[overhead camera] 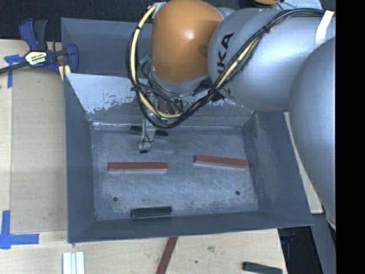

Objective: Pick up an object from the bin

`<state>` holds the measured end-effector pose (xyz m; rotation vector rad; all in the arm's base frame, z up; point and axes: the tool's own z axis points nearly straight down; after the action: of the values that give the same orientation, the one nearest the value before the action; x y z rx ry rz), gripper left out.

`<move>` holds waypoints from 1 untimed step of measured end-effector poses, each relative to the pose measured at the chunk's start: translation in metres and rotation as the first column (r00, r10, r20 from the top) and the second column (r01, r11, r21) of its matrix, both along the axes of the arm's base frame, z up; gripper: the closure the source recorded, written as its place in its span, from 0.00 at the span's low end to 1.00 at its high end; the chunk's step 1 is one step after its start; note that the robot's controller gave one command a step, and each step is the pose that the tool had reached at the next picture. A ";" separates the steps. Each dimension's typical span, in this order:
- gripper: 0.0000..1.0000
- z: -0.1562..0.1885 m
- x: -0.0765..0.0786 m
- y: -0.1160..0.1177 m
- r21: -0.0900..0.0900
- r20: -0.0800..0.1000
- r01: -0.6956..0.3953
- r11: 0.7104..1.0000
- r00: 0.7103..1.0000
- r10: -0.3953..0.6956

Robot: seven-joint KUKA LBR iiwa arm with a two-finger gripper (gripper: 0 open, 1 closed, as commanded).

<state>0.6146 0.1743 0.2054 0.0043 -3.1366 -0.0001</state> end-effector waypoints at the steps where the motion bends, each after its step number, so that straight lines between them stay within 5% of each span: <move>1: 0.00 0.005 0.002 -0.001 0.002 0.008 0.003 1.000 1.000 -0.003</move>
Offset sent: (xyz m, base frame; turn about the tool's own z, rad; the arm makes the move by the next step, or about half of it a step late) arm -0.0376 -0.0275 -0.1354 -0.0322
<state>0.6165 0.1735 0.2102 0.0000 -3.1450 -0.0025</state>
